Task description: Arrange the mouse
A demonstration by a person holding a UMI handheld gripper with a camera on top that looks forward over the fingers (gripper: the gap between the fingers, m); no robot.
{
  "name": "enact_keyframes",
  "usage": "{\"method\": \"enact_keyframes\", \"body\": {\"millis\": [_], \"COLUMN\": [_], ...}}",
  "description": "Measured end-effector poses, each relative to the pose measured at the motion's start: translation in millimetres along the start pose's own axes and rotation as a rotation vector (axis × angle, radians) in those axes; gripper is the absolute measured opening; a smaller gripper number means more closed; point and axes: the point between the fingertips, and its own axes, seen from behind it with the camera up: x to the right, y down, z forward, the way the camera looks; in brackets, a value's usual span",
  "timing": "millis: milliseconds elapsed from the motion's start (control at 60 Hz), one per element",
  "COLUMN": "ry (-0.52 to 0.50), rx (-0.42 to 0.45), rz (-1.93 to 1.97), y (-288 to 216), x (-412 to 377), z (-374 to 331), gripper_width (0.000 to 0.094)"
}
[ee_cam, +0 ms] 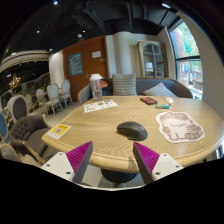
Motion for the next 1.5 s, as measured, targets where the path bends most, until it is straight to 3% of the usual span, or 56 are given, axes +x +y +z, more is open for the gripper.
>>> {"method": "enact_keyframes", "body": {"millis": [167, 300, 467, 533, 617, 633, 700, 800, 900, 967, 1117, 1167, 1233, 1300, 1467, 1500], "ry": [0.139, 0.095, 0.109, 0.114, 0.118, 0.123, 0.144, 0.191, 0.088, 0.08, 0.213, 0.282, 0.364, 0.407, 0.391, 0.39], "rx": [-0.046, -0.117, -0.132, -0.148, -0.17, -0.184, -0.17, -0.126, -0.106, -0.082, 0.089, 0.106, 0.085, 0.003, -0.153, -0.111], "rz": [-0.029, -0.043, -0.059, -0.069, -0.063, -0.059, -0.063, -0.043, -0.077, -0.088, -0.106, -0.105, -0.115, -0.112, -0.01, -0.021], "y": [-2.4, -8.1, -39.4, -47.7, -51.8, -49.6, -56.6, -69.5, -72.3, -82.7, -160.2, -173.9, -163.5, -130.8, -51.7, -56.8], "x": [61.3, 87.3, 105.1, 109.0, 112.4, 113.9, 117.4, 119.5, 97.2, 99.7, 166.4, 203.2, 250.4, 290.7, 331.6, 332.4], "z": [40.9, 75.6, 119.0, 140.9, 170.8, 175.3, 187.0, 193.3, 194.2, 182.3, 116.5, 97.2, 76.5, 82.8, 97.1, 99.2], "gripper_width": [0.0843, 0.0833, 0.0822, 0.076, 0.056, 0.0555, 0.051, 0.036, 0.0333, 0.0333, 0.0333, 0.0333, 0.0332, 0.033, 0.0336, 0.0377]}}
